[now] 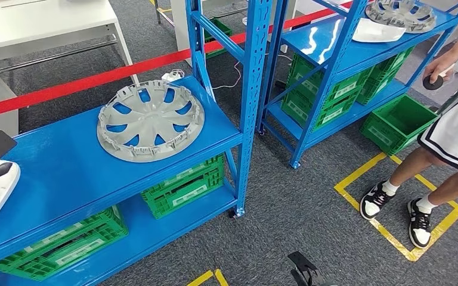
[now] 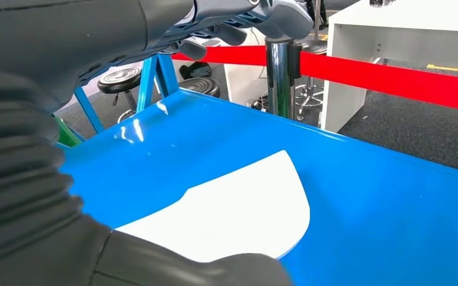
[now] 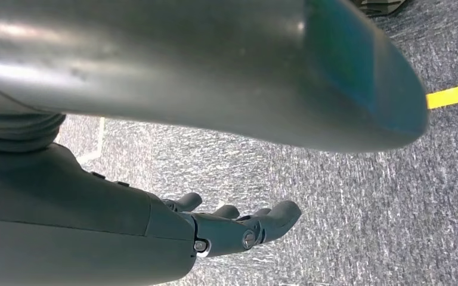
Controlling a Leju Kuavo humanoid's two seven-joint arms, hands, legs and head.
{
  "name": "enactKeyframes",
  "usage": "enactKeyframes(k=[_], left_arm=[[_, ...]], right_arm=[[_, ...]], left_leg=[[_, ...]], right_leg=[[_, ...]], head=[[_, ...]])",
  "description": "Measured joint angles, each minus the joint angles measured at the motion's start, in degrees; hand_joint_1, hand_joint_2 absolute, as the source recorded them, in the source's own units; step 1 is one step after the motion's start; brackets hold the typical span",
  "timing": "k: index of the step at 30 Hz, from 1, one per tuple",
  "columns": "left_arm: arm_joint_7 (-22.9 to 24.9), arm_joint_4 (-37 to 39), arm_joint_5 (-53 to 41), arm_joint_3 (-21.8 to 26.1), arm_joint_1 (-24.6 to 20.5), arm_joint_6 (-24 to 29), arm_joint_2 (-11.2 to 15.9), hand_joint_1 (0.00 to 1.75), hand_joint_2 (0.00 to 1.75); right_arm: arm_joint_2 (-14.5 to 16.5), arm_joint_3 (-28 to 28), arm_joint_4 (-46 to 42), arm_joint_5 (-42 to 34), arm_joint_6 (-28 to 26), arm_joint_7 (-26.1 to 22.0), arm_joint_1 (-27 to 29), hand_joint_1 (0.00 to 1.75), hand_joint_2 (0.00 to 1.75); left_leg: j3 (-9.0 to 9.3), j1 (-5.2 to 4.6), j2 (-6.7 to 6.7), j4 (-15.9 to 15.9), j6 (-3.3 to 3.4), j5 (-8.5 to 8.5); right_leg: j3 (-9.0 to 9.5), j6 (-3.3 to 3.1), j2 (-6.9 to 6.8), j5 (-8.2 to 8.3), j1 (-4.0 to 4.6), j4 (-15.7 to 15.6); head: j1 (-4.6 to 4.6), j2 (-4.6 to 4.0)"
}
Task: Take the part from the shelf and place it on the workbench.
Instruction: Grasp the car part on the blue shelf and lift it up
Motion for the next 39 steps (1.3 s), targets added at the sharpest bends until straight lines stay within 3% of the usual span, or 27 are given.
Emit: enactKeyframes(k=[5, 12, 22, 24, 30, 39], left_arm=[[0.44, 0.02, -0.38, 0.00, -0.02, -2.41, 0.00, 0.00, 1.75], [1.47, 0.73, -2.35, -0.05, 0.04, -17.76, 0.37, 0.00, 1.75], [0.84, 0.97, -3.03, -0.13, 0.03, -29.01, 0.63, 0.00, 1.75], [1.39, 0.97, -3.41, -0.28, 0.10, -29.19, 0.63, 0.00, 1.75], [5.19, 0.96, -4.02, -0.54, 0.94, -22.39, 0.48, 0.00, 1.75], [11.15, 0.97, -4.74, -0.55, 1.74, -16.86, 0.16, 0.00, 1.75]], right_arm=[[0.01, 0.00, 0.00, 0.12, 0.00, 0.05, 0.00, 0.00, 0.00], [0.02, 0.00, 0.00, 0.71, 0.00, 0.44, 0.00, 0.00, 0.00], [0.02, 0.00, 0.00, 0.61, 0.00, 0.58, 0.00, 0.00, 0.00], [0.02, 0.00, 0.00, 0.61, 0.00, 0.59, 0.00, 0.00, 0.00], [0.02, 0.00, 0.00, 0.33, 0.00, 0.86, 0.00, 0.00, 0.00], [0.03, 0.00, 0.00, 0.40, 0.00, 0.93, -0.03, 0.00, 0.00]], left_leg=[[0.03, 0.01, 0.01, 0.01, 0.04, 0.03], [0.06, 0.14, 0.04, -0.01, 0.01, 0.07], [0.07, 0.16, 0.04, -0.02, -0.01, 0.08], [0.07, 0.16, 0.04, -0.02, -0.01, 0.08], [0.07, 0.16, 0.04, -0.02, -0.01, 0.08], [0.07, 0.16, 0.05, -0.02, -0.01, 0.07]], right_leg=[[0.00, 0.15, -0.01, 0.06, 0.01, 0.00], [0.00, 0.16, -0.02, 0.06, 0.05, 0.03], [0.00, 0.13, -0.02, 0.04, 0.14, 0.04], [0.00, 0.13, -0.02, 0.04, 0.14, 0.04], [-0.01, 0.13, -0.02, 0.04, 0.13, 0.04], [-0.01, 0.13, -0.02, 0.04, 0.13, 0.04]], head=[[-0.01, 0.00], [-0.01, 0.00], [-0.01, 0.00], [-0.01, 0.00], [-0.01, 0.00], [-0.01, 0.00]])
